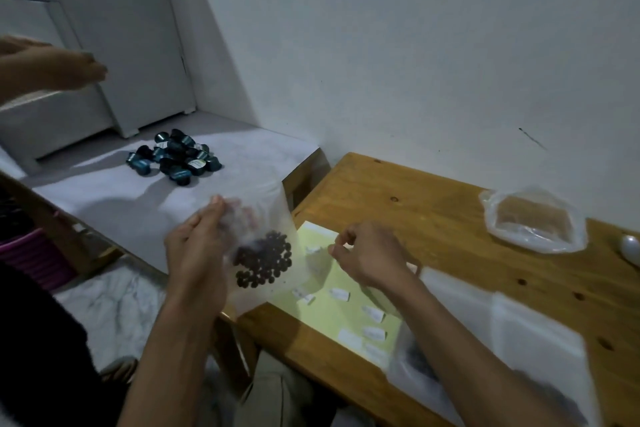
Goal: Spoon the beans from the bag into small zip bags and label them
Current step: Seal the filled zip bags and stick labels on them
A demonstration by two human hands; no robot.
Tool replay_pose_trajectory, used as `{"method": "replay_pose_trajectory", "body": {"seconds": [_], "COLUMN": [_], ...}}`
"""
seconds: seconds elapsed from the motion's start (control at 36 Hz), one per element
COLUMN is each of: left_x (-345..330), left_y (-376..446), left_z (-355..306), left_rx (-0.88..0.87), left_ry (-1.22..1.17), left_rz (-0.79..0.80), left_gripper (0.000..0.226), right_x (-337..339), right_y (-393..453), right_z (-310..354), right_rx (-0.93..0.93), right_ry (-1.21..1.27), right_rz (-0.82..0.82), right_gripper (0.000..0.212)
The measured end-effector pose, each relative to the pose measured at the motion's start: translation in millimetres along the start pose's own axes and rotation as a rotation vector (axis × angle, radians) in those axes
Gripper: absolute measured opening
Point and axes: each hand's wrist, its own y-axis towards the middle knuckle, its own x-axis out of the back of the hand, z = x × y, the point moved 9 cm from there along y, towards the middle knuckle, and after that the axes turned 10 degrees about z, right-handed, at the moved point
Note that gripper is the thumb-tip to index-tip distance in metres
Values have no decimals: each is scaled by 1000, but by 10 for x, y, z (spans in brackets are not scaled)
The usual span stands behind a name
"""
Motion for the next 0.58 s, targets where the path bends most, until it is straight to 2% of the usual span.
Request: {"method": "replay_pose_trajectory", "body": {"seconds": [0.08,0.19,0.31,0.47,0.58], "left_x": [-22,15,66,76,21], "left_y": [54,98,107,94,76], "left_z": [34,53,16,4,-39], "left_rx": [0,8,4,11,2], "left_ry": [12,4,-2,-17,-24], "left_rz": [4,-19,-45,-50,-44], "left_gripper": [29,28,26,26,26], "right_x": [-92,-200,-278,-328,-149], "right_y": [131,279,364,371,275], "right_z": [44,42,44,89,137], "right_rx": [-23,-60,-80,-67,-8], "right_ry": [-76,-45,-11,36,93], "right_rz": [26,35,24,49,51], "right_gripper": [28,34,33,18,24]}}
